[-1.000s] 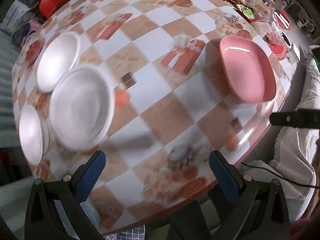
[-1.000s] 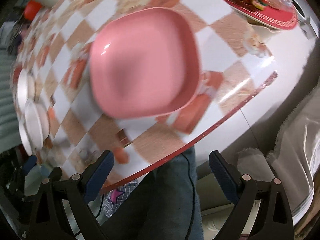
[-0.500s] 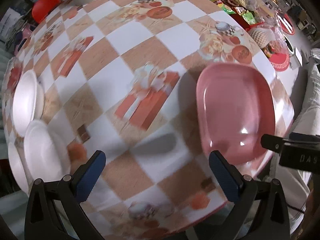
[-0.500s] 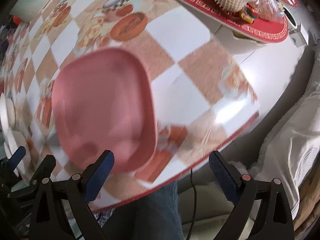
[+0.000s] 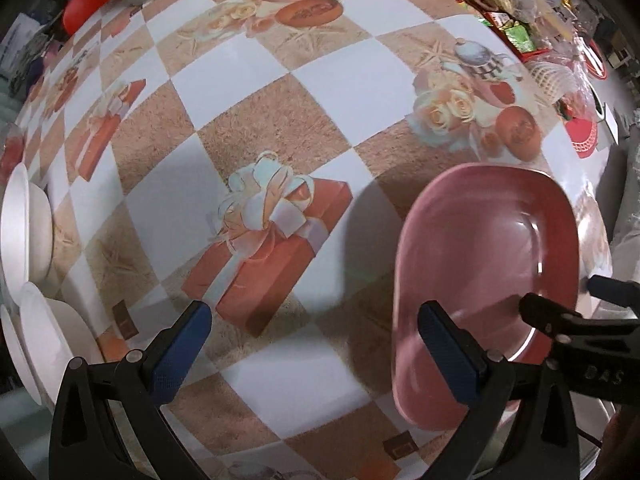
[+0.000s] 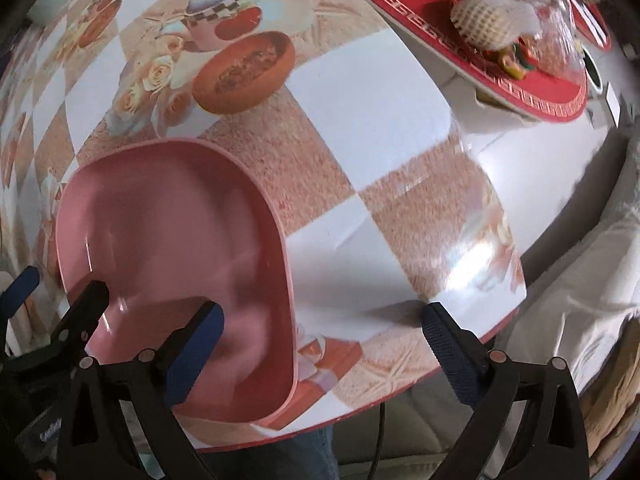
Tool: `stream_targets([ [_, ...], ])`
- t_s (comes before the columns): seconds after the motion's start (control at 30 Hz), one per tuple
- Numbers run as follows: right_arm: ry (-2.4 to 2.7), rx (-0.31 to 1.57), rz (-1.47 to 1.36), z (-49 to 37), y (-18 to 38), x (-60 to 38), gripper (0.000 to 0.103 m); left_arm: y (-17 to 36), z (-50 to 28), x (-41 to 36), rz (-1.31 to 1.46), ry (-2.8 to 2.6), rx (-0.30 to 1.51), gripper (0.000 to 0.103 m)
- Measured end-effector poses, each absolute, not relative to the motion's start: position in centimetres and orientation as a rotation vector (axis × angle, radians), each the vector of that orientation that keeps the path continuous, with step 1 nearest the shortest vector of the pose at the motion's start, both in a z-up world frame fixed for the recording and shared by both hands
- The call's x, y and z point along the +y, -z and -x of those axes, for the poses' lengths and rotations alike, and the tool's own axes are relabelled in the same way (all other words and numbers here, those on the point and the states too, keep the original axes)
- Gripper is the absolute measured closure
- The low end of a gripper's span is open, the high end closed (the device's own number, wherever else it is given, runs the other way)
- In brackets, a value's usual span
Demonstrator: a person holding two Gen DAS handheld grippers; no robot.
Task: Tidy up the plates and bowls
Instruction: 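Move the right tool to the pink square plate's rim, then close the right gripper on the pink plate rim and lift it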
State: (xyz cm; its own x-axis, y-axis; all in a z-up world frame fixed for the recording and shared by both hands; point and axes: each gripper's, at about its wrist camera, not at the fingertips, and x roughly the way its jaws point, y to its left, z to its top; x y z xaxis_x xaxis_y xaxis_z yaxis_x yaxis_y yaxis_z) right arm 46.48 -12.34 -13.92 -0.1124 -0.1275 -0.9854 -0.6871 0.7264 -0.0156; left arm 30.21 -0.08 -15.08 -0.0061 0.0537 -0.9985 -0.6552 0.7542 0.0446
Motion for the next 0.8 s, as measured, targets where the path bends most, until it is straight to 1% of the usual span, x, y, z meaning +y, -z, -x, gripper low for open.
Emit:
stream_targets([
  [0.23,-0.565,1.644,0.661,-46.8,14.4,-12.4,0.000,15.5,-29.9,0.4,0.591,-0.579,1.456,0.000],
  [0.43,-0.567,1.652,0.657,-46.4,14.0,-12.2,0.000,15.3,-28.8,0.5,0.601,-0.603,1.428,0.000],
  [0.6,-0.549,1.671,0.661,-46.7,14.1,-11.9,0.000,15.4,-29.6,0.7,0.618,-0.598,1.478,0.000],
  [0.63,-0.544,1.666,0.664,-46.8,14.1,-11.9,0.003,15.4,-29.9,0.7,0.615,-0.596,1.486,0.002],
  [0.67,-0.544,1.660,0.668,-46.7,14.0,-11.9,0.008,15.3,-30.1,0.6,0.606,-0.589,1.490,0.003],
  [0.7,-0.549,1.654,0.668,-46.6,13.8,-11.9,0.012,15.0,-30.3,0.4,0.588,-0.578,1.493,0.008],
  [0.77,-0.575,1.632,0.676,-46.2,13.0,-11.8,0.037,14.6,-30.7,0.0,0.566,-0.559,1.494,0.016],
  [0.8,-0.599,1.617,0.684,-46.0,12.6,-11.6,0.044,14.4,-30.9,-0.2,0.570,-0.543,1.491,0.024],
])
